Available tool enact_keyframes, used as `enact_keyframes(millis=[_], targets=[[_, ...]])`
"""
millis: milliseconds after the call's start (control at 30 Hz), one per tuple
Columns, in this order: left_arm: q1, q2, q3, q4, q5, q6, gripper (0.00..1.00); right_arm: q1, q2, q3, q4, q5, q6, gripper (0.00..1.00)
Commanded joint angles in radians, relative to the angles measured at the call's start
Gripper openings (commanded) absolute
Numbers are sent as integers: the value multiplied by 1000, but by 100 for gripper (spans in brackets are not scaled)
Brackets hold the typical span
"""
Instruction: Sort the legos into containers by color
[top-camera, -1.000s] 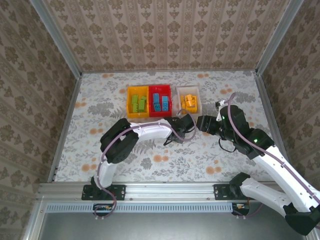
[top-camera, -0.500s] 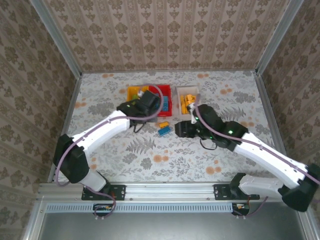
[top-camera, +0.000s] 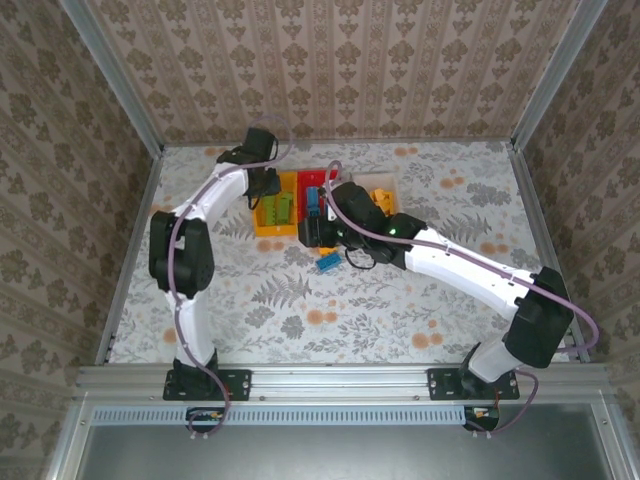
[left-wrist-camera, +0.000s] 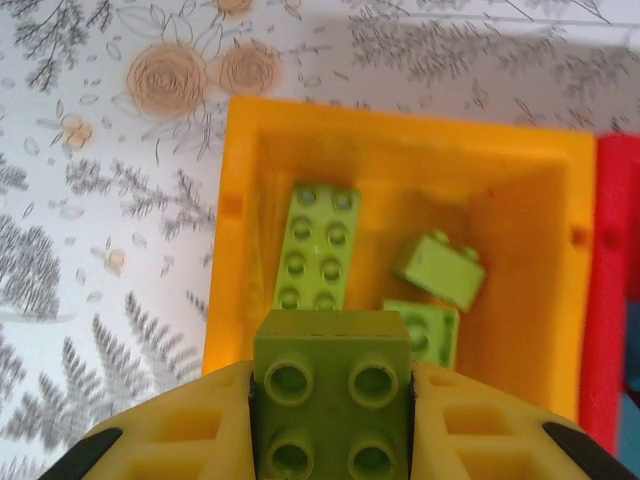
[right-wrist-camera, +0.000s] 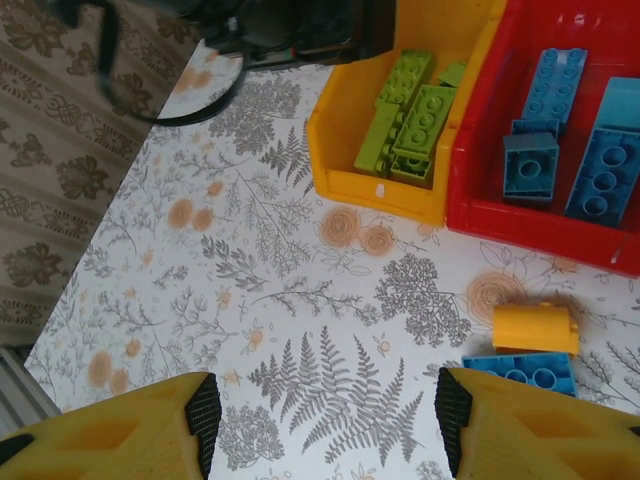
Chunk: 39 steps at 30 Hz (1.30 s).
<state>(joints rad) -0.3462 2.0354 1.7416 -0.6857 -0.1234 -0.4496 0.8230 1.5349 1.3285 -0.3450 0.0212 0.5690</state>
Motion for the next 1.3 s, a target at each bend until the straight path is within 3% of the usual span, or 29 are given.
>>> enact_keyframes(millis=[0,300,567,700,933,1267], targets=[[15,73,96,-53,46,28,30,3,32,41,21,4,4,63],[6,91,96,-37,77,10,51,-42,81,-14,25,34,66,65],[-4,-50,-4,-9,98,-37,54,-63,264,78,-181,58,-87,75],[-19,-177,-114,20,84,-100,56,-63,352,134,-267,108,-158,80],[-60,-507,-410,101,125,-277,60,-63,506,275,-375,146,-216,81],[-214,-945,-652,63,44,-382,63,-78,605,337,-378,159,-215,80]])
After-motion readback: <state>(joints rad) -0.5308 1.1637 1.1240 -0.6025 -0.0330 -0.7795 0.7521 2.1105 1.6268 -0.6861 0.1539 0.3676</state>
